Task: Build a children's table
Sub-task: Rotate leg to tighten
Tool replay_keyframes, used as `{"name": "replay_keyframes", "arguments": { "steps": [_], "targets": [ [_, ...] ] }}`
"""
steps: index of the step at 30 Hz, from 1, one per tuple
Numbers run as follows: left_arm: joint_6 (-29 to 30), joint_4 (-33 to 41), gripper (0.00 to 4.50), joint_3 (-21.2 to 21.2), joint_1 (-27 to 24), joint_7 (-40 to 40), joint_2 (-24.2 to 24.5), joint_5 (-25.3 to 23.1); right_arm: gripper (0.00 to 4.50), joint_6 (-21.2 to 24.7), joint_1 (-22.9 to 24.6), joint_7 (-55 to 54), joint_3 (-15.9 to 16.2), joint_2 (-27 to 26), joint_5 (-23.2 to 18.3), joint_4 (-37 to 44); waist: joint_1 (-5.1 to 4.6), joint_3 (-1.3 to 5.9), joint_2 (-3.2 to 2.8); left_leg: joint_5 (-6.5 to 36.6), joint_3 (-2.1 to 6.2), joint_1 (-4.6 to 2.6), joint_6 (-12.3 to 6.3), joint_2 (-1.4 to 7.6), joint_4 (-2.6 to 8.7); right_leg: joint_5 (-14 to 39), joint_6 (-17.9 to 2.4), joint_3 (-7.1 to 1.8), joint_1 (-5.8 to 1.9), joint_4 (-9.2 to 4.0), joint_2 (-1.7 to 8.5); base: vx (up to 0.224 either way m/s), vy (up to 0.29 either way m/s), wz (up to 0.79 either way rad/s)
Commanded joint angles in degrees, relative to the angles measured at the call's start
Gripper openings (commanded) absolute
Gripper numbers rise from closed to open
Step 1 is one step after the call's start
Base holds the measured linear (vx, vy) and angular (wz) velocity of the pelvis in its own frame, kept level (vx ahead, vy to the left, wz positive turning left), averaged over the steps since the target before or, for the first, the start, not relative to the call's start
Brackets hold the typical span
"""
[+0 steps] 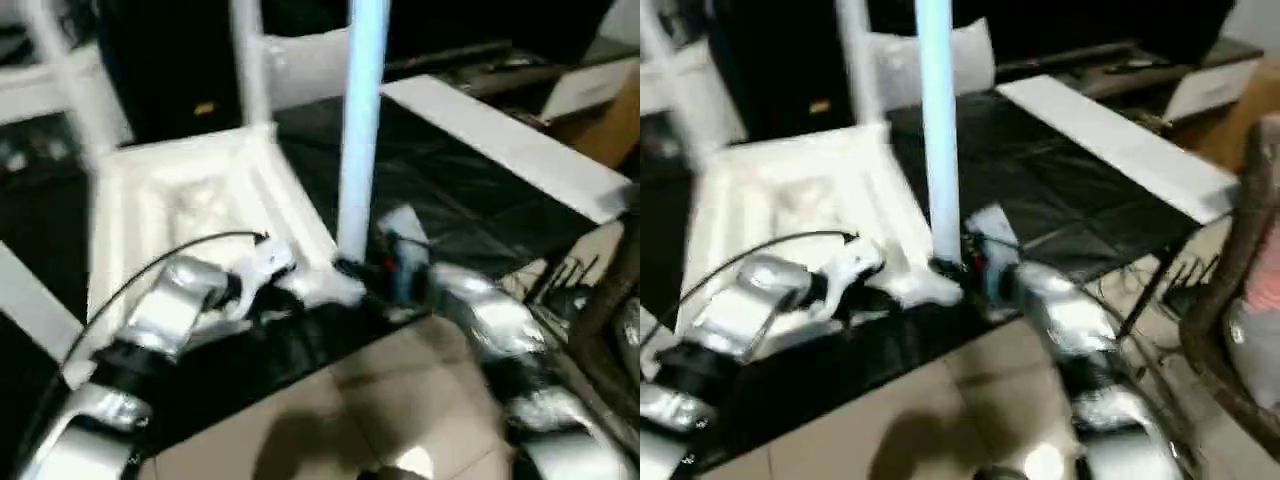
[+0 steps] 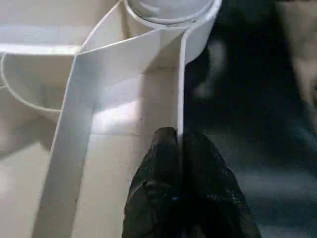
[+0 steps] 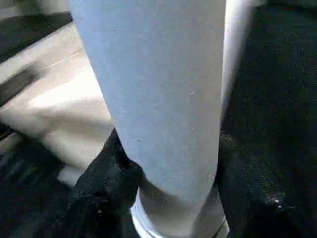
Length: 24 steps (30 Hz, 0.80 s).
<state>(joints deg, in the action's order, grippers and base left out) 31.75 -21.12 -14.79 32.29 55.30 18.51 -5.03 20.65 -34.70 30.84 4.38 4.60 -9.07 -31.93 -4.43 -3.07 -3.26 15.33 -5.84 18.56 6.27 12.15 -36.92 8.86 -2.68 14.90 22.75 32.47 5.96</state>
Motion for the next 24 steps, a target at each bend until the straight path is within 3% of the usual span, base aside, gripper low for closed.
{"name": "replay_keyframes", "arguments": {
  "steps": [1, 2, 3, 4, 5, 6, 7, 8, 10, 11, 14, 17, 19, 21, 24],
  "targets": [
    [0.69, 2.82, 0.0, -2.31, 1.18, 1.3, -5.15, 4.5, 2.04, -0.51, -1.2, -6.7, -1.38, -1.87, -0.15, -5.79, -0.4, 3.45, -1.07, 15.29, -0.3, 2.48, -2.65, 0.02, 2.8, 39.93, 11.01, -0.31, -5.66, -8.19, 3.8, 0.078, 0.029, -0.27],
    [0.99, 2.24, 0.0, -1.81, 1.67, -0.13, -5.91, 4.42, 2.04, -2.09, -1.57, -7.08, -1.52, -2.21, 0.07, -6.71, -0.18, 3.92, -1.93, 17.37, 3.78, 3.95, -4.56, 6.34, 7.19, 14.5, 3.05, -7.05, -6.66, 1.84, 5.11, 0.078, 0.029, -0.27],
    [1.18, 1.83, 0.0, -1.47, 2.0, -1.08, -6.4, 4.34, 2.38, -3.2, -1.79, -7.2, -1.52, -2.36, 0.39, -7.23, 0.11, 4.0, -1.16, 16.25, 3.02, 2.99, -4.25, 5.15, 6.78, 11.86, 1.1, -7.7, -5.21, 0.08, 5.07, 0.063, 0.011, -0.03],
    [1.16, 1.38, 0.0, -1.27, 2.34, -2.05, -6.73, 3.95, 2.71, -4.16, -1.95, -6.72, -1.74, -2.53, 0.49, -7.62, 0.76, 3.26, 1.46, 13.71, -1.09, 1.11, -1.69, -1.73, 3.36, 27.61, 2.43, -5.75, -2.22, -6.18, 3.69, 0.06, 0.017, 0.14],
    [0.79, 1.03, 0.0, -1.32, 2.51, -2.44, -6.79, 3.53, 2.71, -4.97, -1.79, -5.78, -2.16, -2.58, 0.21, -7.31, 1.07, 2.97, 2.1, 10.51, -2.83, 0.96, -3.25, -4.29, 1.31, 41.92, 6.28, -3.79, -1.9, -7.32, 3.76, 0.06, 0.017, 0.14],
    [0.45, 0.72, 0.0, -1.37, 2.6, -2.71, -6.74, 3.16, 2.71, -5.62, -1.44, -4.5, -2.54, -2.54, -0.3, -6.54, 1.31, 3.5, 1.78, 8.56, -2.81, 2.3, -4.21, -4.18, 1.67, 42.18, 8.0, -3.76, -3.34, -7.17, 3.71, 0.059, 0.016, -0.05],
    [0.34, 0.63, 0.0, -1.36, 2.54, -2.9, -6.6, 2.79, 2.84, -5.9, -0.98, -3.29, -2.67, -2.31, -0.64, -5.64, 1.78, 3.89, 1.28, 7.09, -2.39, 2.89, -4.84, -3.57, 2.48, 40.0, 8.72, -4.01, -3.97, -6.98, 3.68, 0.0, 0.0, 0.0],
    [0.2, 0.59, 0.0, -1.39, 2.3, -3.31, -6.15, 1.97, 2.84, -7.01, 0.18, -0.54, -2.55, -1.51, -1.09, -3.73, 3.13, 4.62, 0.37, 1.59, -1.32, 2.44, -5.83, -1.3, 4.03, 26.88, 5.66, -4.82, -3.74, -6.16, 2.81, 0.0, 0.0, 0.0],
    [-0.03, 0.65, 0.0, -1.39, 2.07, -3.55, -5.85, 1.63, 3.11, -7.56, 0.94, 0.69, -2.34, -0.86, -1.17, -2.86, 3.37, 4.43, 0.36, -0.08, -1.04, 2.46, -6.05, -0.41, 4.34, 21.5, 2.54, -5.07, -3.63, -5.45, 2.64, 0.0, 0.0, 0.0],
    [-0.82, 0.71, 0.0, -1.49, 1.73, -3.4, -5.36, 1.43, 3.17, -8.36, 2.57, 3.03, -1.84, 0.53, -1.63, -0.77, 4.12, 4.48, 0.26, -0.55, -1.02, 2.41, -6.18, -0.07, 4.53, 19.4, 0.27, -5.35, -3.84, -4.89, 2.79, 0.0, 0.0, 0.0],
    [-2.14, 0.87, 0.0, -1.77, 1.09, -3.02, -4.45, 1.27, 3.29, -9.24, 5.88, 7.22, -1.06, 3.29, -2.71, 3.83, 5.07, 4.52, 0.27, -1.67, -1.07, 2.41, -6.56, 0.11, 4.67, 18.21, -1.21, -5.68, -4.06, -4.59, 2.98, 0.0, 0.0, 0.0],
    [-4.98, 0.3, 0.0, -2.95, 0.6, -1.28, -2.29, 0.59, 3.64, -8.72, 10.83, 11.9, -0.88, 7.63, -3.78, 11.32, 5.93, 4.57, 0.49, -2.66, -1.1, 2.34, -6.9, 0.2, 4.73, 17.49, -1.08, -5.95, -4.06, -4.38, 2.98, 0.0, 0.0, 0.0],
    [-6.6, -0.02, 0.0, -3.5, 0.49, -0.28, -1.1, 0.33, 3.74, -9.12, 12.72, 12.82, -1.31, 9.19, -3.63, 13.85, 6.84, 4.5, 0.58, -2.73, -1.36, 2.27, -6.75, 0.07, 4.83, 18.66, -0.25, -5.99, -4.02, -4.5, 2.96, 0.0, 0.0, 0.0],
    [-10.71, -1.28, 0.0, -3.96, 0.65, 1.02, 0.97, -0.35, 3.98, -5.78, 16.45, 17.17, -2.35, 12.38, -6.63, 19.43, 7.12, 4.24, 0.68, -1.39, -1.37, 2.25, -6.47, -0.17, 4.94, 20.64, 1.05, -5.8, -4.16, -5.13, 2.79, 0.0, 0.0, 0.0],
    [-13.31, -2.87, 0.0, -3.67, 1.14, 0.87, 2.18, -0.89, 4.19, -5.9, 18.96, 18.16, -3.1, 14.3, -7.04, 22.59, 7.41, 4.14, 0.61, 0.87, -1.54, 2.1, -5.66, -0.31, 4.95, 23.53, 3.24, -5.39, -3.86, -5.69, 2.59, 0.0, 0.0, 0.0]
  ]
}}
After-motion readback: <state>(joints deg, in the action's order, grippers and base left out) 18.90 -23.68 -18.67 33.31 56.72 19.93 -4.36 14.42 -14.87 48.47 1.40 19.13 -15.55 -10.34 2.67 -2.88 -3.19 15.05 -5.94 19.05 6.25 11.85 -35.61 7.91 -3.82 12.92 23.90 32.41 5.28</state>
